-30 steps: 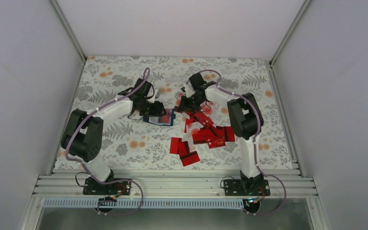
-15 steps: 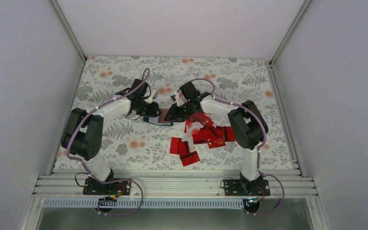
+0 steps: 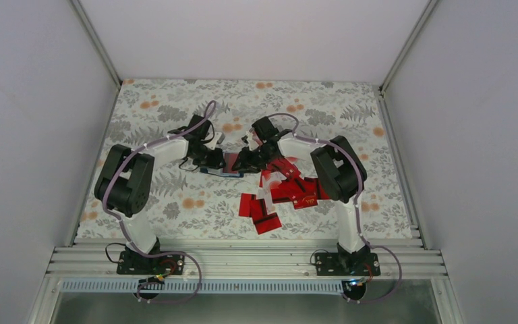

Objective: Put the credit cards into the card holder

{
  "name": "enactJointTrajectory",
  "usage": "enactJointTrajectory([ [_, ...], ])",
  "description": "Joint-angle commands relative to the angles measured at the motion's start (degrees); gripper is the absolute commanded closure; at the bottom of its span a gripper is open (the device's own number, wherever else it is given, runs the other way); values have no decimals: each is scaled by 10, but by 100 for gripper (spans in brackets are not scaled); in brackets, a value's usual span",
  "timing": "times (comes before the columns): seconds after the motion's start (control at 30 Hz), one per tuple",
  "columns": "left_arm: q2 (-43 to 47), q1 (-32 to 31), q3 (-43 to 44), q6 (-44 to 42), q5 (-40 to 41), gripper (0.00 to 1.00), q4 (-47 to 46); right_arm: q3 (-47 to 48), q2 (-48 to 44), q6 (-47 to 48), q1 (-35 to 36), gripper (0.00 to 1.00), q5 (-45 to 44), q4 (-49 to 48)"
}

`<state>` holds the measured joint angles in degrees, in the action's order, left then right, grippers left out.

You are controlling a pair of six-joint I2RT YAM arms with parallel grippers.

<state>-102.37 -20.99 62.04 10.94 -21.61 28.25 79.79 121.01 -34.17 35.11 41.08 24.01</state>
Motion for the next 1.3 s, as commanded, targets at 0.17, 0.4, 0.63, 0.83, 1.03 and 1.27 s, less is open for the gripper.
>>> enactJointTrajectory([
  [0.17, -28, 3, 5, -18, -10, 81, -15, 26, 15, 23, -12, 68, -7, 17],
  [0.4, -43, 3, -1, -24, -20, 89, -20, 31, 28, 26, -15, 68, -6, 15],
  [0.63, -50, 3, -2, -26, -32, 90, -20, 47, 43, 23, -15, 68, -2, 14],
  [0.83, -51, 3, -4, -28, -40, 91, -20, 58, 38, 22, -13, 68, -12, 19],
  [1.03, -52, 3, -4, -28, -45, 91, -21, 83, 36, 38, -5, 69, -45, 60],
  [1.27, -53, 3, -2, -24, -46, 91, -24, 105, 29, 60, 5, 70, -102, 103],
])
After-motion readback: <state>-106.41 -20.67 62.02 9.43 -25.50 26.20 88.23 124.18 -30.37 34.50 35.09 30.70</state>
